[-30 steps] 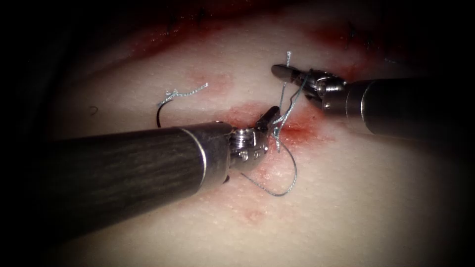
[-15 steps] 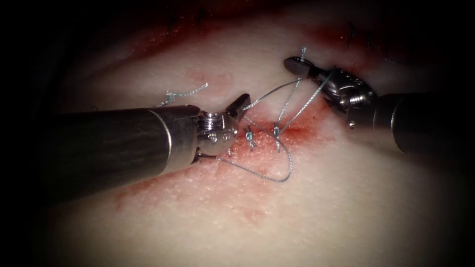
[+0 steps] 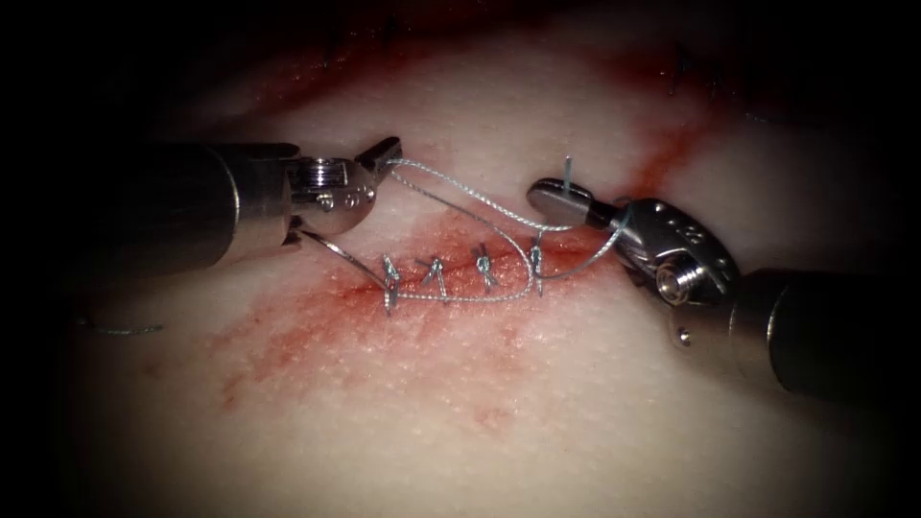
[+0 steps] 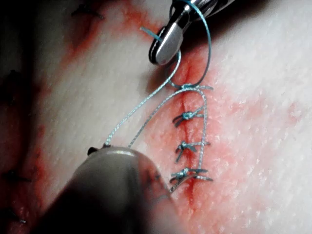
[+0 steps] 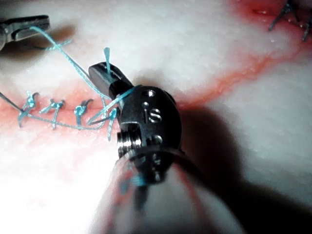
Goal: Wound Closure
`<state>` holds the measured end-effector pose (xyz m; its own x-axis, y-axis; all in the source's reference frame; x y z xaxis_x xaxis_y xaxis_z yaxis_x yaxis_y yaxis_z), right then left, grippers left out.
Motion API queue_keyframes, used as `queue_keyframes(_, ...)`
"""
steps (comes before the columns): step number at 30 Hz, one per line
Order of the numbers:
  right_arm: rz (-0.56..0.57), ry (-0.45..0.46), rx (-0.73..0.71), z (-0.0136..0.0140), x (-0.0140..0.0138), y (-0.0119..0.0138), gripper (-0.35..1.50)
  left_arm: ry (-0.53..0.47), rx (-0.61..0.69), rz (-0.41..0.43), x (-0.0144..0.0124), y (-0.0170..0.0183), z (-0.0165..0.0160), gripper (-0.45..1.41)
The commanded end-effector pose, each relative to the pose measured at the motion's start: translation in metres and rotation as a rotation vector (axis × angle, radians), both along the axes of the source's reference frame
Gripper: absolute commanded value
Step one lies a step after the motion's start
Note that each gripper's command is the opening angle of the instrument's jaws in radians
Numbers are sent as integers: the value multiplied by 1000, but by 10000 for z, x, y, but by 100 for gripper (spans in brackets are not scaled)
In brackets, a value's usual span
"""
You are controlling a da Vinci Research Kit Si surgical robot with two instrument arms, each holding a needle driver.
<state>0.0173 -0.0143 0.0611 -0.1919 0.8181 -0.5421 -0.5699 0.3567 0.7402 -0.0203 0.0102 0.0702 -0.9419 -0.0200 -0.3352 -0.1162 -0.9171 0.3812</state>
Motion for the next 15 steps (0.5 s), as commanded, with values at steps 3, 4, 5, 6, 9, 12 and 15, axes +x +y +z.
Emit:
queue_keyframes(3, -30, 10, -7, 3, 4, -15, -35, 3, 17, -4, 3, 18, 0, -45)
queue_keyframes(4, -39, 7, -17, 2, 3, -18, -35, -1, 18, -6, 4, 24, -2, -45)
queue_keyframes(5, -41, 9, -18, 1, 3, -20, -35, -4, 19, -12, 7, 32, -5, -45)
queue_keyframes(6, -46, 8, -24, 1, 3, -23, -35, -6, 18, -18, 8, 38, -7, -45)
queue_keyframes(9, -74, -3, -62, 0, 0, -32, -35, -23, 15, -46, 14, 65, -17, -45)
queue_keyframes(12, -99, 0, -89, 1, -3, -39, -35, -32, 12, -60, 21, 83, -24, -45)
queue_keyframes(15, -132, -2, -107, 5, -6, -49, -35, -35, 0, -69, 30, 94, -30, -45)
